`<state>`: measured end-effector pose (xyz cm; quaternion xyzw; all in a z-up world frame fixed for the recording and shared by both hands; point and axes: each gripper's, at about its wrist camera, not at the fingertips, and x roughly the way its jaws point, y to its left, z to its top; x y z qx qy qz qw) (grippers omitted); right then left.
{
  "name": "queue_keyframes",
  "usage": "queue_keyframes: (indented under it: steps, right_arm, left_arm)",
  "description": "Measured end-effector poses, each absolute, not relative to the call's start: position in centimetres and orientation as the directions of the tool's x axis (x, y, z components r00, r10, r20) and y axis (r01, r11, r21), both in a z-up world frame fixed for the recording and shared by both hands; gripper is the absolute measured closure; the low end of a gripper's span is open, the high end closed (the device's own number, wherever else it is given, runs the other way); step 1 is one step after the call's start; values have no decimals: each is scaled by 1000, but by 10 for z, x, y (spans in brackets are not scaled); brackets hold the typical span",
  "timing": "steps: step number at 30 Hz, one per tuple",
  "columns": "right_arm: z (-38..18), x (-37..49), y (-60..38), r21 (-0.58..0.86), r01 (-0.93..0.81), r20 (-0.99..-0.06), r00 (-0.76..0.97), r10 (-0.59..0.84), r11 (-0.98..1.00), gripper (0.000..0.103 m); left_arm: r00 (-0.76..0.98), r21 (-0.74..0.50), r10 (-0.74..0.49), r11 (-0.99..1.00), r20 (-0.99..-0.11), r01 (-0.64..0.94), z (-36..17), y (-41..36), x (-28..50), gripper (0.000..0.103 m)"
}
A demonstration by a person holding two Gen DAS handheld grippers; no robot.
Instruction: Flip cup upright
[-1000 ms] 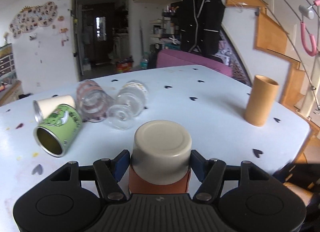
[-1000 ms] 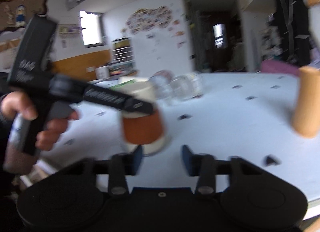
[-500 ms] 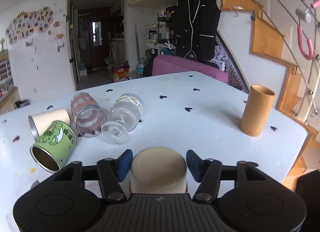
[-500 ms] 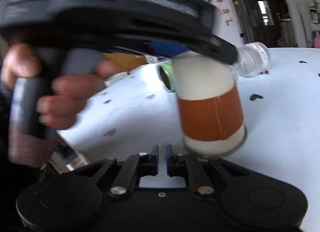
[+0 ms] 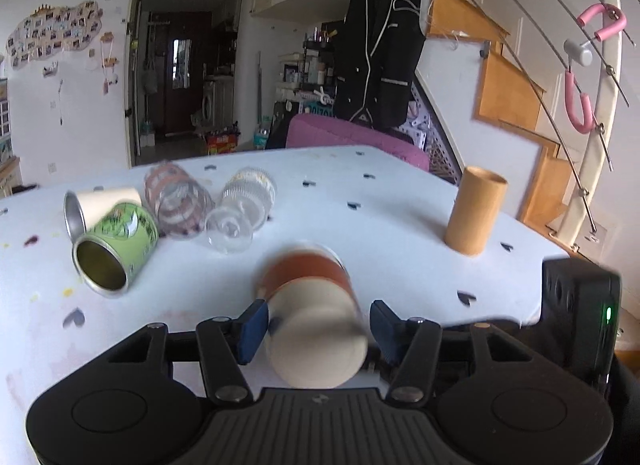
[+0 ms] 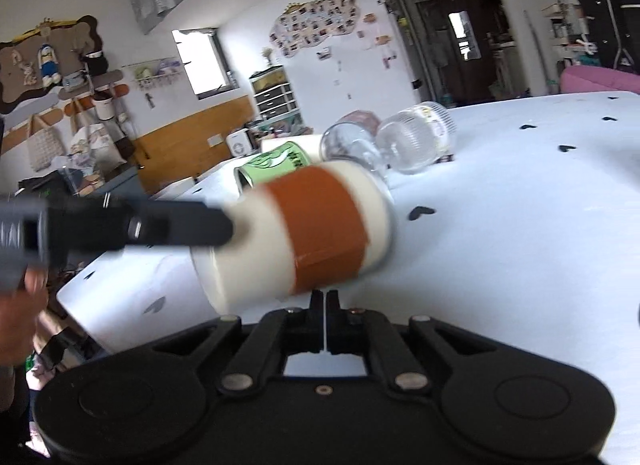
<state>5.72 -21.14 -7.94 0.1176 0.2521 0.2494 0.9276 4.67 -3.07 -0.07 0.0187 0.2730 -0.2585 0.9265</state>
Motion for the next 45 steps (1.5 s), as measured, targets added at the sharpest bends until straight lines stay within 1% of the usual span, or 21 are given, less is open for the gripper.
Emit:
queue_keyframes:
  steps: [5, 8, 9, 10, 11, 12, 13, 15, 17, 19, 21, 23, 25, 28, 33, 35, 38, 45]
  right_arm:
    - [-77, 62, -221, 336, -381, -402, 769, 497, 861, 100]
    - [-71, 59, -230, 366, -351, -395, 780, 485, 862, 93]
    - [-68, 61, -233, 386, -342, -393, 779, 488, 857, 88]
    - [-64, 62, -236, 405, -334, -389, 779, 491, 851, 79]
    - [-61, 64, -238, 421, -324, -387, 780, 491, 847, 74]
    - [-58, 67, -239, 438, -315, -387, 779, 492, 842, 65]
    - [-55, 71, -240, 457, -308, -389, 774, 500, 834, 59]
    - [-51, 84, -242, 522, -291, -399, 747, 531, 802, 51]
    - [-48, 98, -242, 600, -267, -412, 704, 578, 754, 46]
    - [-48, 115, -243, 674, -232, -420, 661, 622, 701, 35]
    - [-48, 131, -240, 718, -191, -434, 629, 645, 669, 31]
    - [-51, 145, -236, 736, -165, -454, 600, 659, 657, 30]
    - [-54, 156, -228, 742, -142, -482, 565, 670, 655, 27]
    - [-63, 169, -215, 753, -135, -504, 511, 696, 644, 26]
    - [-63, 167, -206, 727, -179, -501, 521, 691, 663, 27]
    - [-56, 158, -205, 688, -226, -493, 552, 673, 690, 27]
    - [-40, 134, -198, 570, -323, -475, 621, 624, 756, 27]
    - [-16, 80, -185, 303, -449, -437, 719, 541, 841, 27]
  left_arm:
    - [714, -110, -450, 876, -537, 470, -14, -27, 45, 47]
    - [709, -126, -446, 881, -547, 457, -17, -21, 46, 47]
    - [707, -130, -442, 883, -552, 451, -18, -20, 47, 47]
    - [706, -128, -435, 887, -559, 444, -20, -20, 48, 47]
    - [705, -125, -427, 890, -566, 438, -22, -20, 48, 47]
    - [703, -125, -421, 893, -573, 433, -25, -20, 49, 47]
    - [700, -127, -418, 895, -579, 428, -27, -20, 50, 47]
    - [690, -145, -427, 891, -584, 429, -30, -18, 52, 46]
    - [689, -146, -429, 891, -585, 431, -32, -18, 52, 46]
    - [688, -144, -429, 890, -585, 433, -33, -19, 52, 46]
    - [687, -146, -431, 890, -586, 433, -33, -18, 52, 46]
    - [685, -154, -434, 889, -585, 431, -34, -17, 52, 46]
    - [685, -157, -436, 888, -584, 431, -34, -17, 52, 46]
    - [686, -157, -437, 888, -582, 432, -34, -17, 52, 47]
    - [684, -163, -440, 887, -582, 432, -35, -16, 52, 47]
    - [679, -176, -455, 880, -577, 441, -36, -15, 51, 47]
    - [671, -188, -474, 871, -571, 455, -39, -17, 50, 47]
    - [695, -137, -462, 872, -551, 471, -54, -30, 42, 46]
